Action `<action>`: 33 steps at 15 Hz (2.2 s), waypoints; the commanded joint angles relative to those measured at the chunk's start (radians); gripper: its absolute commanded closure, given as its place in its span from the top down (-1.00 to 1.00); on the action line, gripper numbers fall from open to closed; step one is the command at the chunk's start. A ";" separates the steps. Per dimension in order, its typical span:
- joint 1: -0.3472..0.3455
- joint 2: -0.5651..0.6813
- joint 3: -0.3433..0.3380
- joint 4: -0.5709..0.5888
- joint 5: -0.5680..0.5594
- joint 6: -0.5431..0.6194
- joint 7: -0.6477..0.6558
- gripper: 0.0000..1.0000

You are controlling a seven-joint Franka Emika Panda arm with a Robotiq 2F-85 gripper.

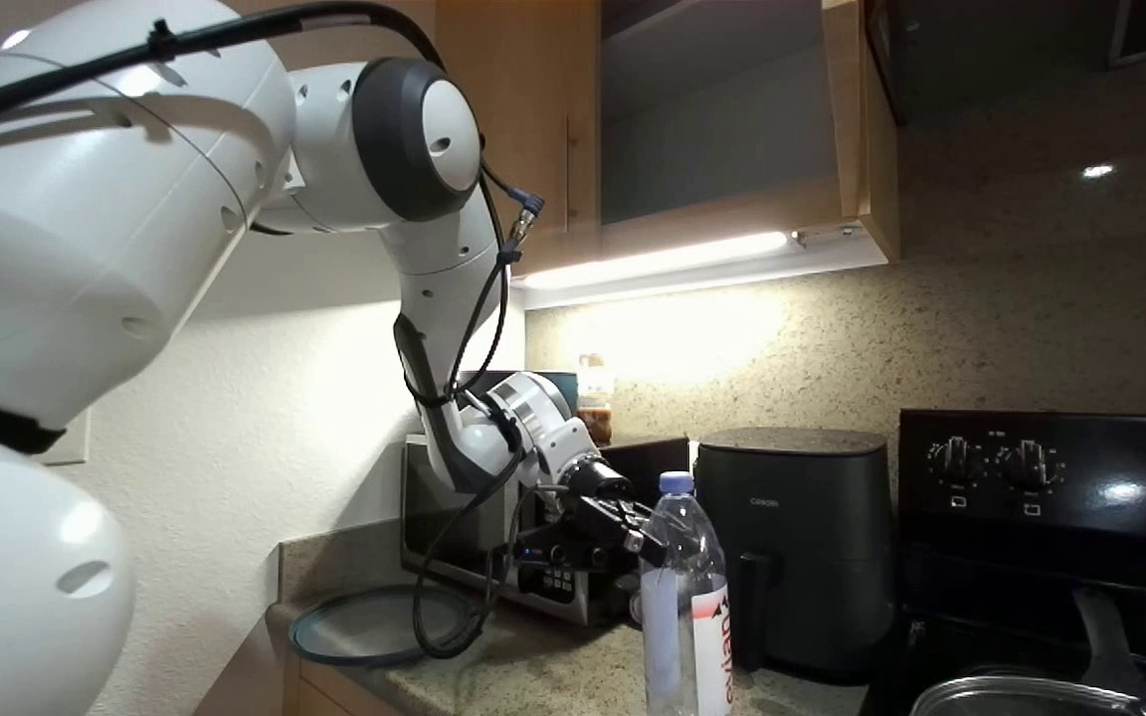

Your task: Put the bottle upright to the right

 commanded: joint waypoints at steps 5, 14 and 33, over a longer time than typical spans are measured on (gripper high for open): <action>-0.008 0.014 -0.010 0.008 0.032 0.082 0.041 -0.14; -0.004 0.012 -0.018 -0.001 0.025 0.119 0.036 0.99; 0.103 -0.242 0.025 -0.056 -0.034 -0.213 0.175 1.00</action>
